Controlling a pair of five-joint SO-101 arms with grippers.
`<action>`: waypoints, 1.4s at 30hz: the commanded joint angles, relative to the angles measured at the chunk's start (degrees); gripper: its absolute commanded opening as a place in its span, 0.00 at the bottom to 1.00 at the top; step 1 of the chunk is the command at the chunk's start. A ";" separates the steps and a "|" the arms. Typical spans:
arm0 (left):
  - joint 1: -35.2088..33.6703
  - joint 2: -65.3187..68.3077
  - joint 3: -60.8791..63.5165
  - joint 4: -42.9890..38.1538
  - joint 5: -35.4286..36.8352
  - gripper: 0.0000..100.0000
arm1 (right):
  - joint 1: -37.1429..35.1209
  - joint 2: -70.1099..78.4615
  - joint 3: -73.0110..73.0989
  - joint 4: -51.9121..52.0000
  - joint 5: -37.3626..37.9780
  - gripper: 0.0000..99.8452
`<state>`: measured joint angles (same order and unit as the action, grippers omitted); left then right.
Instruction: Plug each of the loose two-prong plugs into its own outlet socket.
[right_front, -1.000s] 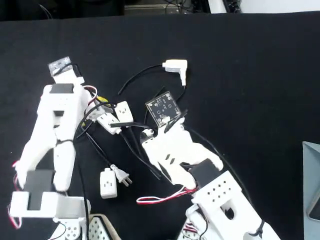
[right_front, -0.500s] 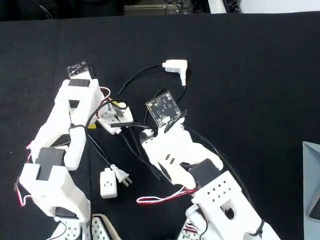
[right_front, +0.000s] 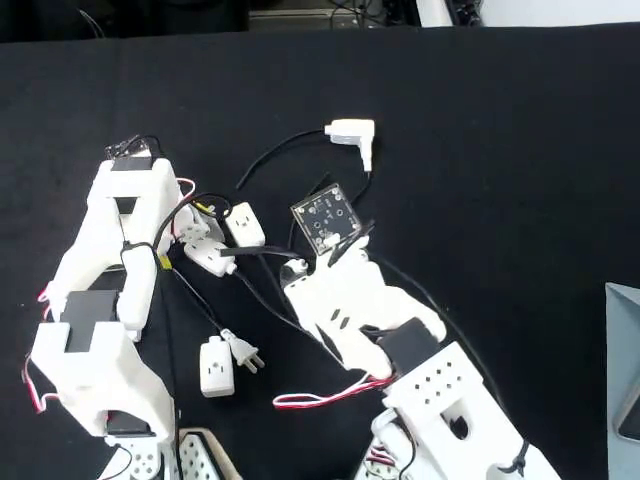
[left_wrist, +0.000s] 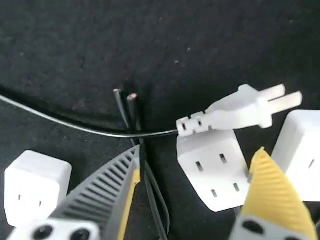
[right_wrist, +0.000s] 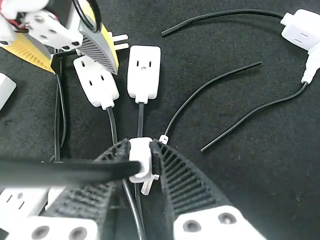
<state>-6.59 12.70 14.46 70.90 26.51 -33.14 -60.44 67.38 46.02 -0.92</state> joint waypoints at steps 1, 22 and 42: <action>2.15 -0.53 -1.63 1.23 0.00 0.33 | 1.05 -0.04 -0.31 -1.41 -0.18 0.01; 8.13 0.09 -1.01 0.88 -0.09 0.11 | 1.05 -0.04 -0.31 -1.41 -0.26 0.01; 7.78 -0.53 -7.43 5.45 -34.99 0.03 | 1.05 -0.04 -0.22 -1.41 -0.18 0.01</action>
<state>1.05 12.62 11.74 72.48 -7.52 -33.14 -60.44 67.38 45.85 -0.92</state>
